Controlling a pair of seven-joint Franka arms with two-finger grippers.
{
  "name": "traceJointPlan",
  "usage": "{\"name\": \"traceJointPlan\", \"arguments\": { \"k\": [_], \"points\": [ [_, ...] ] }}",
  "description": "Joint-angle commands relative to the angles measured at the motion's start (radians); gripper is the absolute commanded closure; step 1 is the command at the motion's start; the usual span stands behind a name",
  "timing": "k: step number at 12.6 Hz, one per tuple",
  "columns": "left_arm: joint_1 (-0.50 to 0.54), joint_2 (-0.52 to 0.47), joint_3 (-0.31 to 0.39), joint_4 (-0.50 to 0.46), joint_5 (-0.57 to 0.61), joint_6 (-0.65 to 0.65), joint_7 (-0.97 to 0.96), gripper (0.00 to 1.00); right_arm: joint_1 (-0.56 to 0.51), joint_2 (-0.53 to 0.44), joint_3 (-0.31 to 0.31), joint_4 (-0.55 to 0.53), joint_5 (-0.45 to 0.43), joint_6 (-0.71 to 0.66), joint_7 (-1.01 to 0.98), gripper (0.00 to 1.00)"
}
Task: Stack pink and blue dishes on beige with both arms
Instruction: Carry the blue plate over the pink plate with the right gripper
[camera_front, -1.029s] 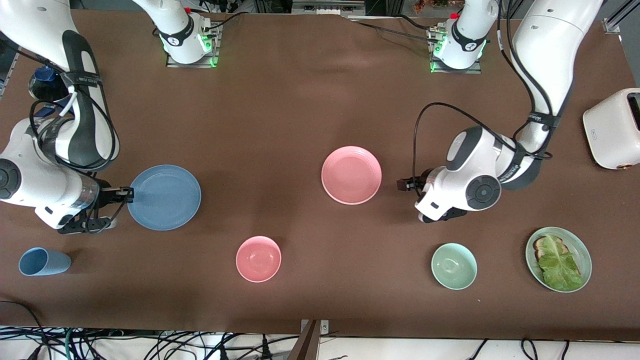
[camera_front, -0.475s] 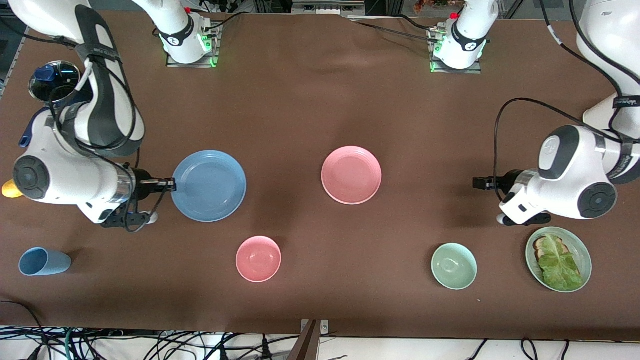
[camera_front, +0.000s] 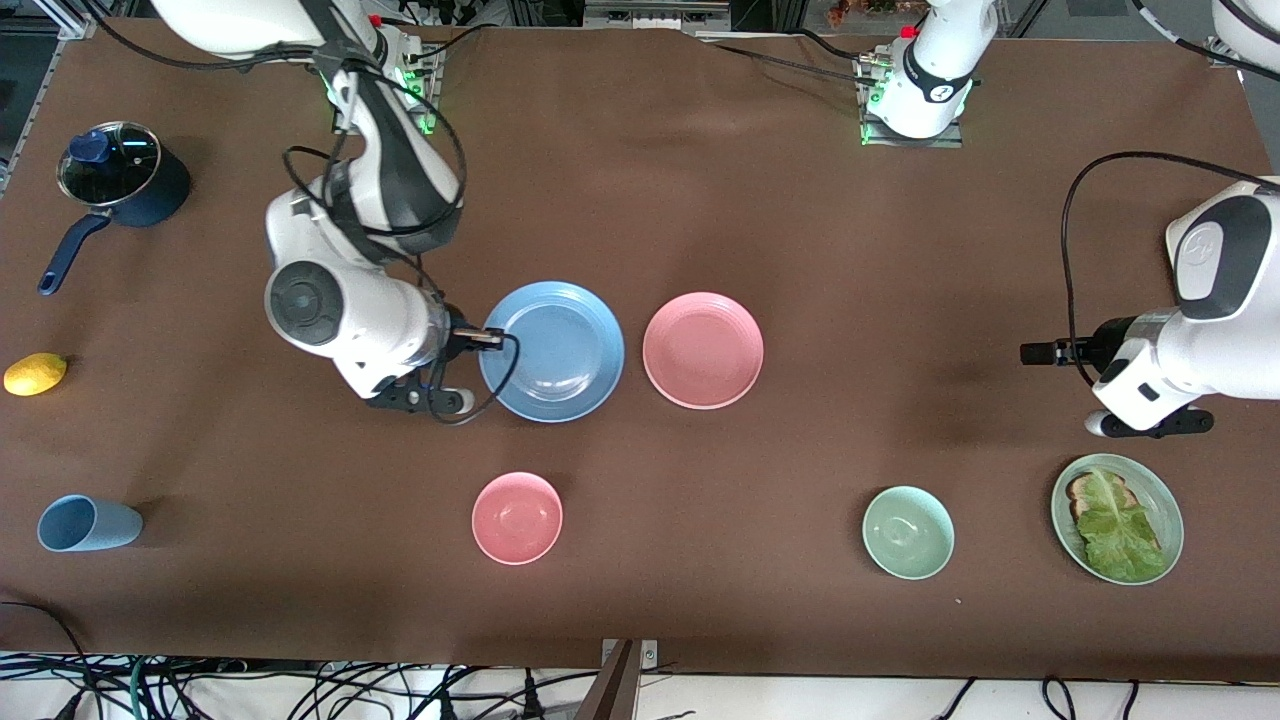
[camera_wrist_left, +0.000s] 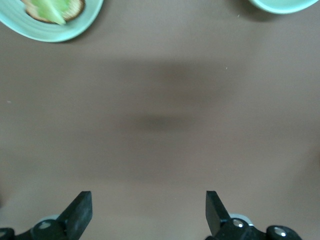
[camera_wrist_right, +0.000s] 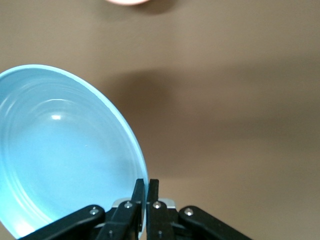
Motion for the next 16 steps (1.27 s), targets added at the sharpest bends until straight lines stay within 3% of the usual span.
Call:
{"name": "traceJointPlan", "arguments": {
  "k": [1,3,6,8,16],
  "points": [
    [-0.191,-0.186,0.197,-0.065,-0.01,-0.013,0.016,0.0,0.089,-0.009,-0.004,-0.072,-0.01,0.118,0.156,1.0],
    [-0.221,-0.27,0.221,-0.068,-0.108,-0.013,0.022,0.0,0.152,0.007,-0.006,-0.078,-0.01,0.165,0.245,1.0],
    [-0.29,-0.375,0.259,-0.077,-0.113,-0.013,0.02,0.0,0.231,0.062,-0.009,-0.08,-0.012,0.248,0.386,1.0],
    [-0.353,-0.407,0.345,-0.106,-0.124,-0.03,0.029,0.0,0.272,0.096,-0.012,-0.078,-0.021,0.316,0.483,1.0],
    [-0.304,-0.381,0.356,-0.093,-0.171,-0.047,0.04,0.0,0.324,0.145,-0.012,-0.067,-0.025,0.399,0.587,1.0]
  ]
}}
